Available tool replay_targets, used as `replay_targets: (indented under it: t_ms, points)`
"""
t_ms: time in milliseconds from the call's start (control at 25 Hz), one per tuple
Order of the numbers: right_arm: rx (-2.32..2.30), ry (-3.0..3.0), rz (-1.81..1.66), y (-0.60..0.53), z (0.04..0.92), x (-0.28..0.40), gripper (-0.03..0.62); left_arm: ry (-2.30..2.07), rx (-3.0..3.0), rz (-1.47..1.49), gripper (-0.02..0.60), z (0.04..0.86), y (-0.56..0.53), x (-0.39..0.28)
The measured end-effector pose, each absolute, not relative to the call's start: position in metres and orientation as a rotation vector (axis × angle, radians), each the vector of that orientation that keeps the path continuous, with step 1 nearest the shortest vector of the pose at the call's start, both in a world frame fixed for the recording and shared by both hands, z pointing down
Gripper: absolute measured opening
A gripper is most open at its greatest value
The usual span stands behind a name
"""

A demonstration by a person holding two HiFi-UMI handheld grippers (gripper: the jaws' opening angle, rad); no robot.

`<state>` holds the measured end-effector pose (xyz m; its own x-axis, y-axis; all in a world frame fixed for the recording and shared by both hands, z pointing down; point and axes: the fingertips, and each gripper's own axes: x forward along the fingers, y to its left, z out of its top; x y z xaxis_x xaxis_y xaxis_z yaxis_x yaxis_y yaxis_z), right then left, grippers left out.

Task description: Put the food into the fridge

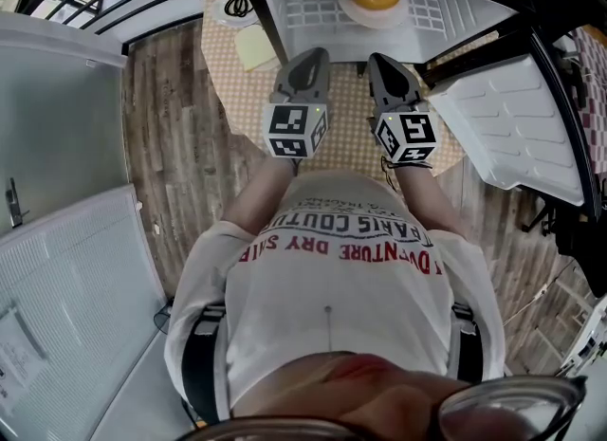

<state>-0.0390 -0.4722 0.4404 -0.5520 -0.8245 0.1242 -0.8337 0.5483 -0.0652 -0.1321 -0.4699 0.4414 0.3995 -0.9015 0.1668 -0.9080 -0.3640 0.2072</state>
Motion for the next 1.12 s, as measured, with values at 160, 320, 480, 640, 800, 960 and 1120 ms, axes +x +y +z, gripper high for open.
replay_targets:
  t_ms: [160,320,480,640,800,960,1120]
  points:
    - [1.425,-2.659,0.089,-0.468,0.441,-0.040,0.025,-1.580,2.403,0.047,0.028,0.441,-0.466,-0.129]
    - [1.411,-2.665,0.104,-0.467,0.443,-0.039,0.025,-1.582,2.402,0.051,0.028,0.442,-0.465,-0.129]
    - [1.416,-2.670,0.163,-0.465,0.447,-0.035,0.025,-1.588,2.389,0.047,0.028,0.443,-0.464,-0.130]
    - [1.402,-2.657,0.128,-0.464,0.446,-0.037,0.025,-1.583,2.386,0.049,0.028,0.445,-0.463,-0.129]
    - [1.396,-2.650,0.132,-0.464,0.447,-0.039,0.025,-1.579,2.388,0.056,0.028,0.447,-0.462,-0.126]
    - [1.382,-2.649,0.145,-0.462,0.448,-0.043,0.025,-1.577,2.386,0.082,0.028,0.450,-0.460,-0.124]
    - [1.382,-2.648,0.159,-0.463,0.449,-0.043,0.025,-1.571,2.387,0.075,0.028,0.449,-0.460,-0.121]
